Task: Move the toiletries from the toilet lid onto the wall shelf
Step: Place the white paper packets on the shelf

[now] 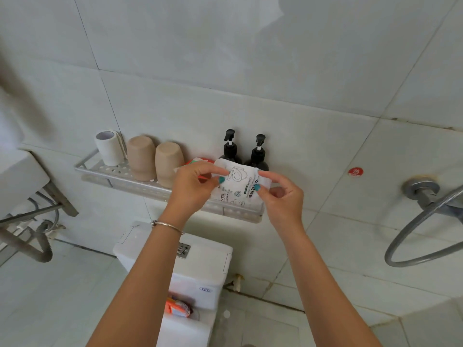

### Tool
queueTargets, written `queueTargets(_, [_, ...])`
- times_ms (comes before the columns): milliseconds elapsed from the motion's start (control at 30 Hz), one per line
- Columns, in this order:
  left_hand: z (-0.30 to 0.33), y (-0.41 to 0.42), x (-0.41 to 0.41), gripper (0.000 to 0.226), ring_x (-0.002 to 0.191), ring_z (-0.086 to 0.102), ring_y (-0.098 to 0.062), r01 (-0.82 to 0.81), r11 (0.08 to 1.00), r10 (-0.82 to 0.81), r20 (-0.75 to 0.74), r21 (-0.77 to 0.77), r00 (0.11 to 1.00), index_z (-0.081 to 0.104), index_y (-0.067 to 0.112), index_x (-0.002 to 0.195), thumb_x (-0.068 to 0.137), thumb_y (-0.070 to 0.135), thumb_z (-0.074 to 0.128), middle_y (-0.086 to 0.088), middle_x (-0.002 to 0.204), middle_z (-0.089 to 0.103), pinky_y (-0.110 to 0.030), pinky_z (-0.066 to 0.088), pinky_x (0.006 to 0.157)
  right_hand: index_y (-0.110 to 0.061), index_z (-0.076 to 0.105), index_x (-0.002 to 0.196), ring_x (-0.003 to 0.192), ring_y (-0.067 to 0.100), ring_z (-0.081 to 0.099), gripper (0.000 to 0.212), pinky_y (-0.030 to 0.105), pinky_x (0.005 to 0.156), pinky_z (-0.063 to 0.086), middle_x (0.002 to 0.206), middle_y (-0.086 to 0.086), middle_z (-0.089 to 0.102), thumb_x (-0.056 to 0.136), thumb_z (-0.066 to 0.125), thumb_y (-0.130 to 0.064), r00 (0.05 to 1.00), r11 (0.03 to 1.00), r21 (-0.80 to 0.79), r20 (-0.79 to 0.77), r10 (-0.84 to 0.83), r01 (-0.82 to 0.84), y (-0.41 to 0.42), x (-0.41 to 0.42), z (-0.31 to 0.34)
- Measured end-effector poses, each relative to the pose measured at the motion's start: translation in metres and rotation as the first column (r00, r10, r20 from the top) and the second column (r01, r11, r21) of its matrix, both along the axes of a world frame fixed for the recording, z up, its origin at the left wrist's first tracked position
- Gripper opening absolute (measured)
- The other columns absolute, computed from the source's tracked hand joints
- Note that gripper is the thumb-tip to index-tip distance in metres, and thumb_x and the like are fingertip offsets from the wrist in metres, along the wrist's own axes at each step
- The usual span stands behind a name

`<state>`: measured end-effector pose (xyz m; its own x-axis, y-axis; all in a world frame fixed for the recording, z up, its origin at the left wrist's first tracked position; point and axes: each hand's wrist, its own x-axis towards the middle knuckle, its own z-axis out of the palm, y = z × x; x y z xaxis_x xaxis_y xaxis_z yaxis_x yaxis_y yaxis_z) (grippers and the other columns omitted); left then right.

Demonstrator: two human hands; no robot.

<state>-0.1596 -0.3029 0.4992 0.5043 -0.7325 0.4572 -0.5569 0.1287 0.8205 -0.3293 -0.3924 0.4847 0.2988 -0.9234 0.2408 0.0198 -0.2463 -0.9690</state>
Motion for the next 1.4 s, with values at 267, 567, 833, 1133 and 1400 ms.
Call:
queueTargets(267, [-0.032,-0.01,0.004,0.034,0.061,0.046,-0.006,-0.06,0.992,0.048,0.109,0.111,0.993,0.064,0.025,0.088,0.077,-0.007,0.071,0.005,0.081,0.05,-0.007,0.039,0.064,-0.051,0.066,0.105,0.075,0.001,0.065,0.046,0.024,0.072,0.054,0.095,-0.041,0.058,0.083,0.068,-0.01,0.94,0.982,-0.191,-0.334,-0.064,-0.001,-0.003,0.004,-0.02])
queueTargets(567, [-0.037,-0.014,0.006,0.046,0.075,0.048,-0.003,-0.065,0.994,0.046,0.194,0.093,0.98,0.058,0.021,0.117,0.079,-0.003,0.068,-0.003,0.088,0.052,-0.018,0.043,0.076,-0.045,0.069,0.106,0.076,0.005,0.065,0.046,0.02,0.072,0.051,0.088,-0.029,0.061,0.085,0.065,-0.005,0.959,0.954,-0.295,-0.254,-0.129,0.05,-0.006,0.003,-0.028])
queueTargets(833, [-0.03,-0.015,0.007,0.038,0.069,0.052,-0.006,-0.026,0.988,-0.009,0.23,0.149,0.973,0.056,0.021,0.097,0.079,-0.011,0.066,0.001,0.111,0.043,-0.002,0.038,0.071,-0.057,0.066,0.1,0.076,0.004,0.066,0.053,0.033,0.074,0.057,0.091,-0.03,0.062,0.085,0.065,-0.007,0.96,0.958,-0.285,-0.268,-0.086,0.006,-0.007,0.0,-0.038])
queueTargets(1133, [-0.041,-0.014,0.012,0.035,0.062,0.04,-0.009,0.028,0.964,-0.067,0.139,0.266,0.988,0.054,0.018,0.097,0.08,-0.01,0.065,0.001,0.07,0.043,-0.006,0.04,0.062,-0.04,0.073,0.104,0.076,0.006,0.064,0.044,0.041,0.077,0.055,0.083,-0.032,0.061,0.083,0.065,-0.003,0.961,0.945,-0.328,-0.258,-0.097,0.007,-0.015,-0.001,-0.045])
queueTargets(1400, [-0.046,-0.014,0.017,0.033,0.091,0.054,-0.009,0.058,0.964,-0.107,0.18,0.261,0.978,0.057,0.024,0.113,0.084,0.014,0.07,0.009,0.105,0.056,-0.023,0.045,0.082,-0.033,0.074,0.103,0.08,0.003,0.054,0.031,0.05,0.086,0.048,0.08,-0.027,0.059,0.077,0.067,-0.017,0.958,0.929,-0.371,-0.266,-0.111,0.004,-0.014,0.0,-0.05])
